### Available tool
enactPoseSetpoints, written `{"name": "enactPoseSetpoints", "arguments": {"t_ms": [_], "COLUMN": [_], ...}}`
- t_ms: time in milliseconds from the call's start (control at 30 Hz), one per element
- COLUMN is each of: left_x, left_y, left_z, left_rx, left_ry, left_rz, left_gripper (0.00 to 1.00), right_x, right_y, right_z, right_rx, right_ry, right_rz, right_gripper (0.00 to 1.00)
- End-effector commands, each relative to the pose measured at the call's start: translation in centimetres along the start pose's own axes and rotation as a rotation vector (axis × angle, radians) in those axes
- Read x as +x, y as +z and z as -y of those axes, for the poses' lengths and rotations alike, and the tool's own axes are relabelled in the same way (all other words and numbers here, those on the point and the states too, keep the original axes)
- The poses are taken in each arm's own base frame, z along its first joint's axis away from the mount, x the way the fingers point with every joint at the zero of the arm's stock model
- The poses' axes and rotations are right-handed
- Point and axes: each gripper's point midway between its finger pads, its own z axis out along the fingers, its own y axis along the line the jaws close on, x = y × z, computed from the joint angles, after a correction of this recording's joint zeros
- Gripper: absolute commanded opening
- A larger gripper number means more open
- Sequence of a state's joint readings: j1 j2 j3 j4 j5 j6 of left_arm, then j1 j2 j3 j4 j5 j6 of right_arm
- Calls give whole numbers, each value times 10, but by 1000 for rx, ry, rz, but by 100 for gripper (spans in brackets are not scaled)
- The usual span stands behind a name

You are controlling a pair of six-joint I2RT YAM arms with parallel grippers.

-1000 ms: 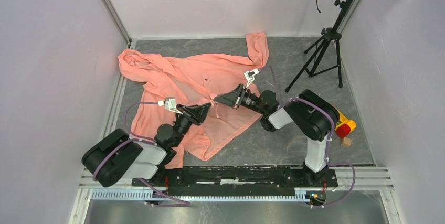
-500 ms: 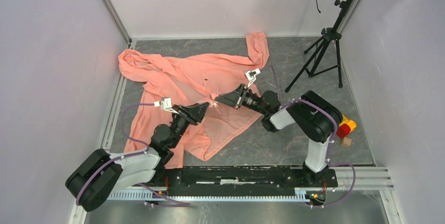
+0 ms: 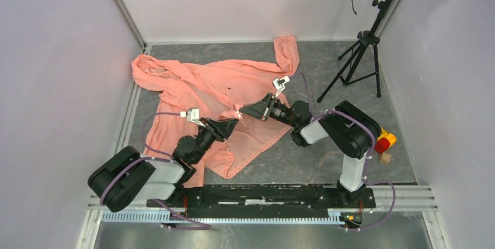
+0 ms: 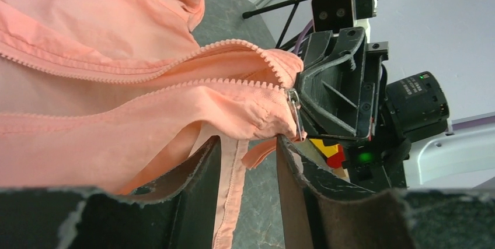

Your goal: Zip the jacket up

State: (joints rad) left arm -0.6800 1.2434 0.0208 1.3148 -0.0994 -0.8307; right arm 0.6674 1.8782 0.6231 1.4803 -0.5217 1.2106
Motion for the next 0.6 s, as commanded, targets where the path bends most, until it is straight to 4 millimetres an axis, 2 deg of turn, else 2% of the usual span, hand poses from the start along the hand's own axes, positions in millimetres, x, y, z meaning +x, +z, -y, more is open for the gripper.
{"name": "enactPoseSetpoints", "arguments": {"t_ms": [0,200,367,467,567], "left_x": [-24,-29,-29,-33,-34], "left_y": [3,-3,3,2,7], "left_z": [32,31,28,27,31], "left_rx": [134,124,79,71,79], "left_ry": [-43,-62,-141,-173,-178], "left_rz": [91,112,99,121,118], "left_gripper": [49,56,61,59,51], "right_x": [-36,-35,-35,-36,-36], "right_y": [-16,-16,-17,-17,-17], "right_z": [-103,-103,-104,-106,-105], "right_rx": [-403,-401,-403,-406,-405], "right_ry": [-257,-256,-258,-260,-258], "right_rz": [178,177,178,180,179], "right_gripper": [0,0,0,0,0]}}
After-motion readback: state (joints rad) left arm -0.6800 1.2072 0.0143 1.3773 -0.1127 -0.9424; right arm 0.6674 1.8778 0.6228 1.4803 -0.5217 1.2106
